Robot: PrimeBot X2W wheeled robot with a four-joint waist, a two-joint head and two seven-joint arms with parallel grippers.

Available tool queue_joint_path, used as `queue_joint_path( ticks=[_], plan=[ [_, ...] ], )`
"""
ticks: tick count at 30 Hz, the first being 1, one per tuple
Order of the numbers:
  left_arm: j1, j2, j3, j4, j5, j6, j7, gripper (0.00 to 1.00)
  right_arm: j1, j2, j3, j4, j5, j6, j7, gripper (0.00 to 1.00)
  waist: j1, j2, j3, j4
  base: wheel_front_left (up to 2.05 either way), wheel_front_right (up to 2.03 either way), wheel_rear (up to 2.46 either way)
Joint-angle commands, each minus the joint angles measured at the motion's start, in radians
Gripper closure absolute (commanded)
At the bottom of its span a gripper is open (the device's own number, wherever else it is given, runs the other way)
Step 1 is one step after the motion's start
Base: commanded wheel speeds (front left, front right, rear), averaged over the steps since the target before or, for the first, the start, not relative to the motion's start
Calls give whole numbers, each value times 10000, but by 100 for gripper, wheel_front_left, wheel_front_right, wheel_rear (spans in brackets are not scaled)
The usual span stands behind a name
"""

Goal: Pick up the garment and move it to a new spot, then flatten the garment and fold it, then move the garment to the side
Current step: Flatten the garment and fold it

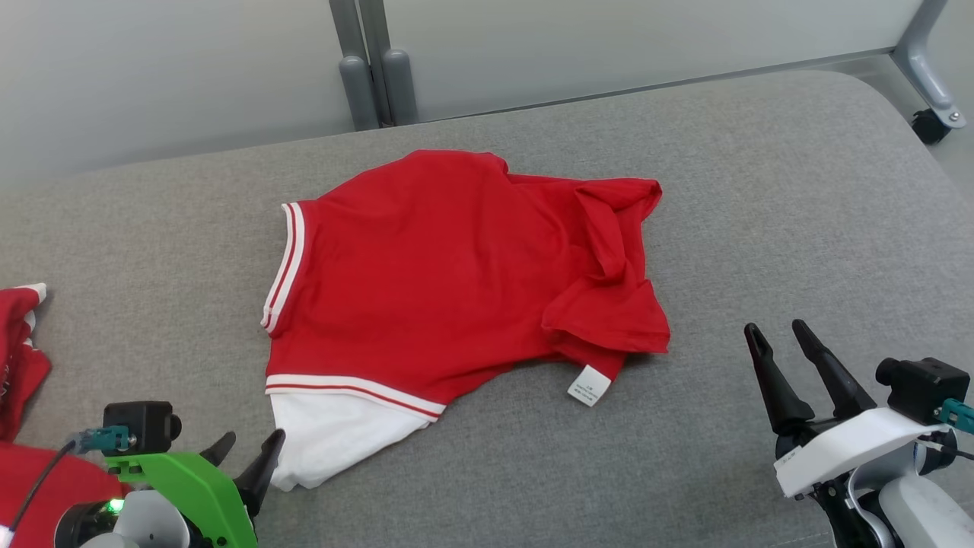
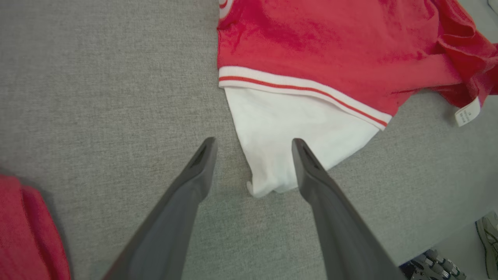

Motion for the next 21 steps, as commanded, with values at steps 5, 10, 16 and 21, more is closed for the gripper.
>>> queue_joint_path(
  ticks=[5, 10, 16, 21],
  plan=[
    [572, -351, 552, -737, 968, 979, -2162, 0, -37, -136, 149, -304, -314, -3, 175, 0, 0, 0, -177, 391, 0, 0, 0],
    [590, -1091, 423, -1026, 1621, 1382, -3397, 0, -793, -218, 867, -655, -529, -3, 970, 0, 0, 0, -225, 887, 0, 0, 0],
    [130, -1790, -59, -621, 1870, 1147, -3538, 0, -2589, -397, 2500, -257, -684, -5, 3533, 0, 0, 0, -114, 1443, 0, 0, 0],
    [-162, -2177, -370, -39, 1924, 891, -3481, 0, -4043, -395, 3733, 526, -569, -6, 5886, 0, 0, 0, -98, 1864, 0, 0, 0]
  ],
)
